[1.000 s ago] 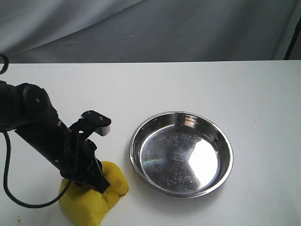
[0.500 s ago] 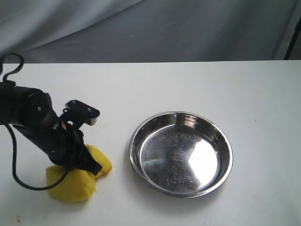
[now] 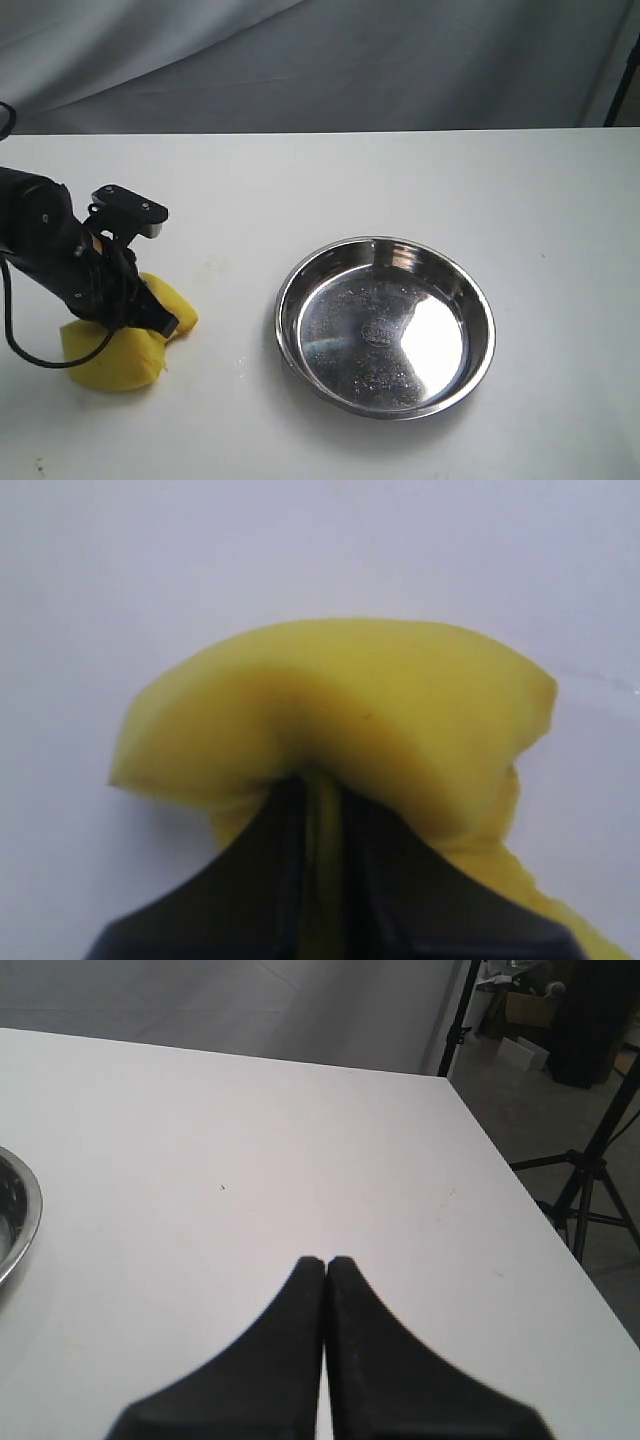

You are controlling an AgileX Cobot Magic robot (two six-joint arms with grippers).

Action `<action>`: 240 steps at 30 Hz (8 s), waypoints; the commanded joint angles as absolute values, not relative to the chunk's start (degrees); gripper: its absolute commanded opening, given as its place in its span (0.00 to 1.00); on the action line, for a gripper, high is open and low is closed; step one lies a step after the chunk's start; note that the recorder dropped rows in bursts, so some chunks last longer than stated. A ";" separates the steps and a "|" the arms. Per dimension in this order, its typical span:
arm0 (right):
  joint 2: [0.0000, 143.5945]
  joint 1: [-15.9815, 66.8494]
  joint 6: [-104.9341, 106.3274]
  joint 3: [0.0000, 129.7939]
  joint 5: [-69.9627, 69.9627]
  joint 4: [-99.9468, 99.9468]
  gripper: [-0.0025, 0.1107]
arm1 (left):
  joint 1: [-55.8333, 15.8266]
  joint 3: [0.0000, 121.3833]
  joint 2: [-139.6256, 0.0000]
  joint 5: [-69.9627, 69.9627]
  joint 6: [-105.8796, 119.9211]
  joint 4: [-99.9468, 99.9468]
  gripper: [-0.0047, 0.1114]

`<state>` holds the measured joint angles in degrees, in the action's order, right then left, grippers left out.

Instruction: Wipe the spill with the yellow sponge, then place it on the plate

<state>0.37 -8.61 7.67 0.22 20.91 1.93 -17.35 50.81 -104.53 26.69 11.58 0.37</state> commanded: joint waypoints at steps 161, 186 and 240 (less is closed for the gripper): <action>0.00 -8.52 7.97 0.00 20.44 2.02 0.02 | -9.44 76.17 -101.48 25.96 31.94 -8.84 0.04; 0.00 -8.52 7.97 0.00 20.44 2.02 0.02 | -5.27 75.04 -126.73 9.07 66.12 -64.86 0.04; 0.00 -8.52 7.97 0.00 20.44 2.02 0.02 | -3.54 78.95 -128.81 69.96 116.23 -99.95 0.04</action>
